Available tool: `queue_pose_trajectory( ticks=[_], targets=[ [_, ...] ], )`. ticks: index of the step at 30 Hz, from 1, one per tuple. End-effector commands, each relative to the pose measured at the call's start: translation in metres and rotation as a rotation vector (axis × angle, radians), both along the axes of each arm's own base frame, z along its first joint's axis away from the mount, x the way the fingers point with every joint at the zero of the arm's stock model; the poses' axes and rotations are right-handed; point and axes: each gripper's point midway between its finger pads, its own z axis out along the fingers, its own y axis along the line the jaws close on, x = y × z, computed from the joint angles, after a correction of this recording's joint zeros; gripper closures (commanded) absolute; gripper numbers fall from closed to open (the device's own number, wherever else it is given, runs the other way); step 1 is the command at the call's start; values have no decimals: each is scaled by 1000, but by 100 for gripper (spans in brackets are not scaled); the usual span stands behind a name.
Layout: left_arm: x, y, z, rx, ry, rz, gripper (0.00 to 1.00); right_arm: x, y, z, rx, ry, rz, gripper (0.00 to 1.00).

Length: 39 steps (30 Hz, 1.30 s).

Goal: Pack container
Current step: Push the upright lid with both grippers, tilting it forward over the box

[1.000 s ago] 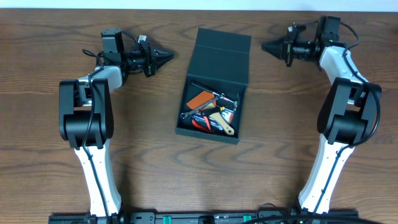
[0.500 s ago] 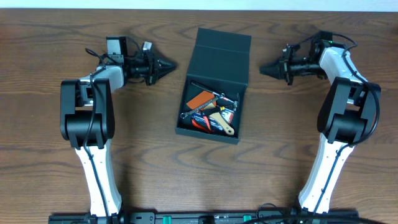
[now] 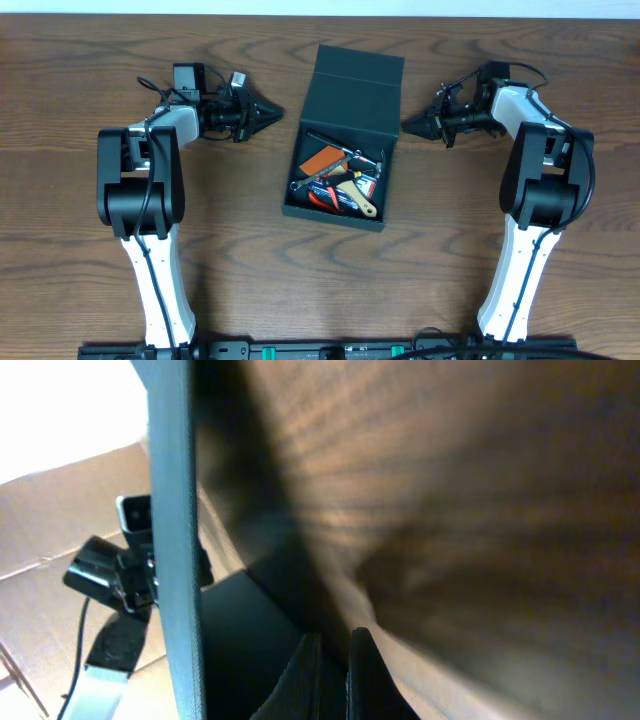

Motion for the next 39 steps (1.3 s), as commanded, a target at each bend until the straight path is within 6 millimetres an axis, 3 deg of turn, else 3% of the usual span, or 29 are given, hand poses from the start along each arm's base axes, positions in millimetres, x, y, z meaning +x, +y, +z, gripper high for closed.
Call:
queue_pose_trajectory(
  ticks=[1, 11, 20, 30, 35, 39],
  targets=[
    [5, -1, -3, 37, -29, 3, 94, 3, 8, 5, 74, -3, -5, 99],
    [5, -6, -6, 60, -30, 4, 94, 23, 31, 28, 175, -138, 31, 99],
    [5, -6, -6, 60, -30, 4, 95, 20, 39, 23, 183, -109, 39, 99],
    [5, -7, -6, 60, -29, 4, 95, 11, 60, -3, 253, -77, 87, 99],
    [5, -7, -6, 60, -30, 4, 95, 14, 64, 1, 296, -114, 105, 99],
    [5, -7, -6, 60, -30, 4, 94, 17, 67, 16, 361, -186, 137, 99]
  ],
)
